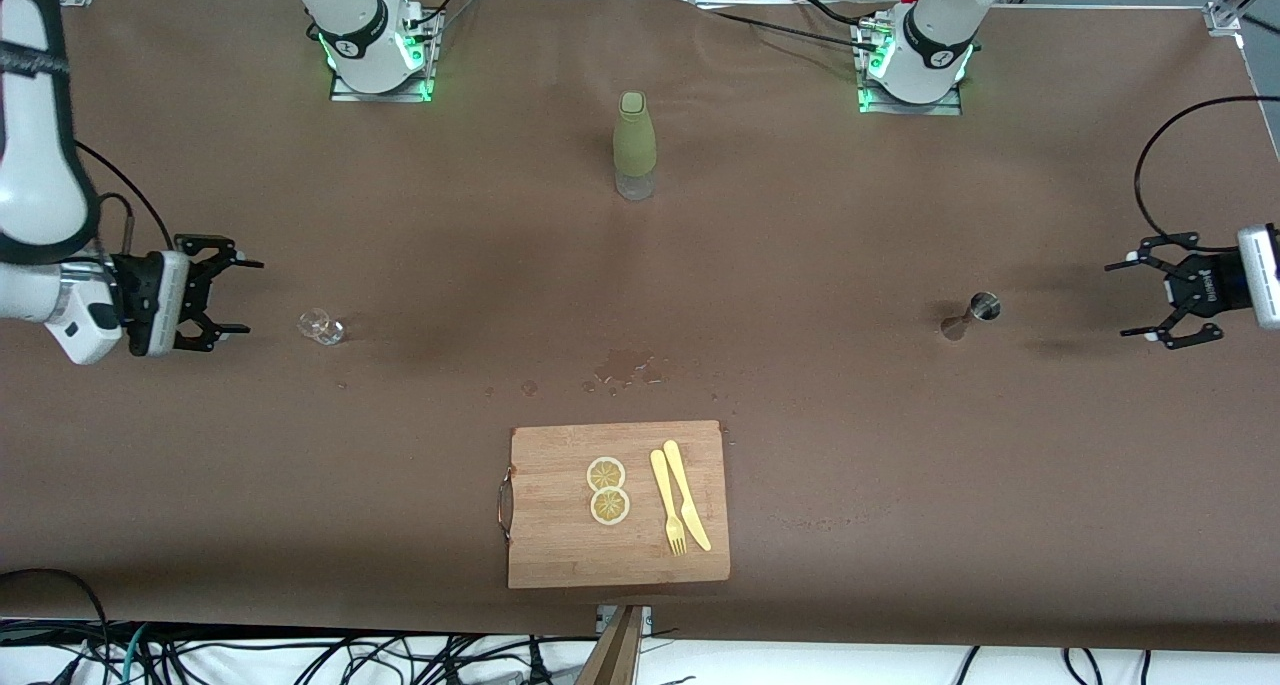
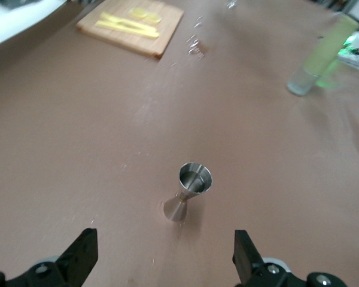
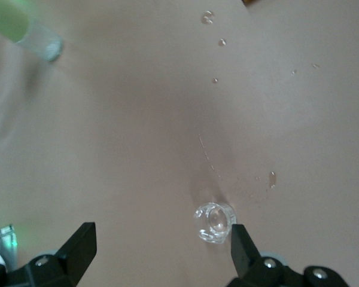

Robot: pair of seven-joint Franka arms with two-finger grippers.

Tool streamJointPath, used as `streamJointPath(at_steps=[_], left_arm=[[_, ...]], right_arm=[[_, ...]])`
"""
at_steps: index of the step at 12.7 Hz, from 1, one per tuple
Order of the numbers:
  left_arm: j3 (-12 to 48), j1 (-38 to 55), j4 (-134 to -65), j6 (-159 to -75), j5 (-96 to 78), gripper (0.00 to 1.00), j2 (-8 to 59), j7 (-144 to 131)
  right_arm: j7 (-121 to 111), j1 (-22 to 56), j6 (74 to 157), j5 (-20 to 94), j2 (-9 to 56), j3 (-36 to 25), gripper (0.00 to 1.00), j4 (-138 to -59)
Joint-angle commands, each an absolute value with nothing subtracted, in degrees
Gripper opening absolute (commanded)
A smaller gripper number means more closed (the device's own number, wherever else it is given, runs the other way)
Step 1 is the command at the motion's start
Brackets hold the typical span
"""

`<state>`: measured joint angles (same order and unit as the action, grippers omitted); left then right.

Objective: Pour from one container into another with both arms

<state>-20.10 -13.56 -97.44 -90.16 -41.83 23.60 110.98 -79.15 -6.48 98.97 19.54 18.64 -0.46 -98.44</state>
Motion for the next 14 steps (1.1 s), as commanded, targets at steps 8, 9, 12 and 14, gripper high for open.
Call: streamJointPath(at_steps=[8,9,12,14], left_arm=[[-1.25,-13.10,-99.58,-92.81,-21.28,1.00,3.71,41.19],[1.03,-13.01,-99.49,-92.81,-19.44,1.00,2.47,34.35],[6.14,-8.64,-99.58,-92.81,-11.98,1.00,-0.70,8.97],[6.33,-5.72,-99.58,-92.72,-7.75,1.00,-1.58,0.29]], right_arm=[[-25.64,-1.41,101.34,2.12,10.20,10.10,1.00,-99.49],[-20.44,-1.23,101.34,1.94,9.50,10.11,1.00,-99.58],[-8.82,-1.93,100.38,-0.35,5.73,9.93,1.00,-100.19],[-2.84,-2.37,98.01,-0.53,3.09,9.50,1.00,-100.37]])
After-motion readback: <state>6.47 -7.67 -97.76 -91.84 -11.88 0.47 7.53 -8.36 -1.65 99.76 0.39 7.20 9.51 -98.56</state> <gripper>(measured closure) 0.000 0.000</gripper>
